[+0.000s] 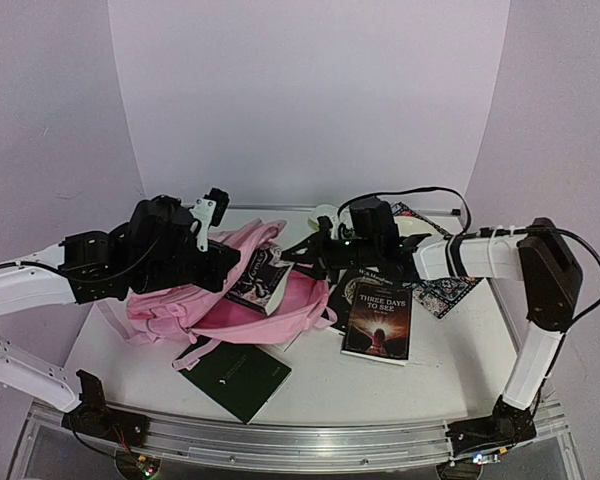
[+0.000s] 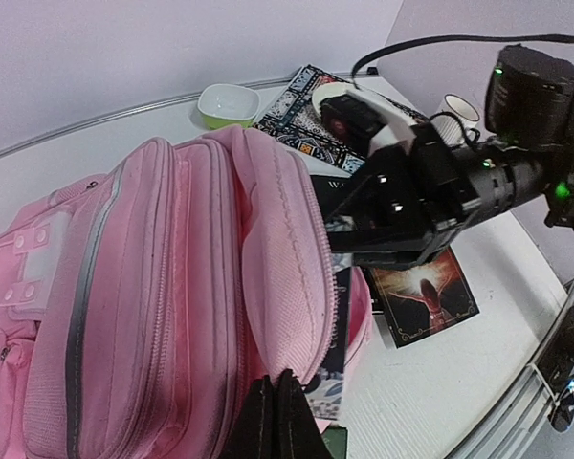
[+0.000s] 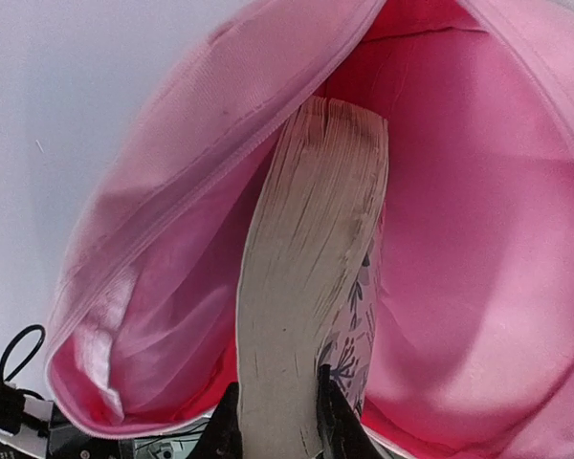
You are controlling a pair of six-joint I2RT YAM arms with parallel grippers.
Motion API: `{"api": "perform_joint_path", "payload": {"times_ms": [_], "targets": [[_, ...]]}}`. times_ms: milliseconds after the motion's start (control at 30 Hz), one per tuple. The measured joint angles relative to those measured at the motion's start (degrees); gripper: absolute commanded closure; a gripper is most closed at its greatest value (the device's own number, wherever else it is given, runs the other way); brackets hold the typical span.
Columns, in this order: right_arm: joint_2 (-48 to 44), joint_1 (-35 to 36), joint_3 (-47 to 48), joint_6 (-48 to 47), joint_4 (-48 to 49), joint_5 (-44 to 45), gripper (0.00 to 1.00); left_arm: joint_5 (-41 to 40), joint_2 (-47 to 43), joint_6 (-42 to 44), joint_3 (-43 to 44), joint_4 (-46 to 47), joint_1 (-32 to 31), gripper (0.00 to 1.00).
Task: Pack the student bag
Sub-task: Place the book in the largest pocket of the bag.
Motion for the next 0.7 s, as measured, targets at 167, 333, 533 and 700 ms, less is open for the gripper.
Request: {"api": "perform_joint_path", "payload": {"times_ms": [167,333,533,700], "targets": [[7.34,2.05,5.61,1.61,1.21,0.62,1.00,1.41,-0.58,1.71,-0.05,0.04,0.14,1.00],[15.07,3.49,12.88,2.54,1.74,1.22,1.00,3.13,-1.79,2.92,-1.11,0.14,0.26,1.00],[23.73,4.30,24.31,2.77,0.14,1.60,1.00,4.16,-3.92,3.69,-3.59,0.17,0.42,1.00],[29.20,4.98,33.27,0.28,-5.33,2.06,0.76,4.22,-5.62,3.71,-5.61,0.02,0.62,1.00]]}}
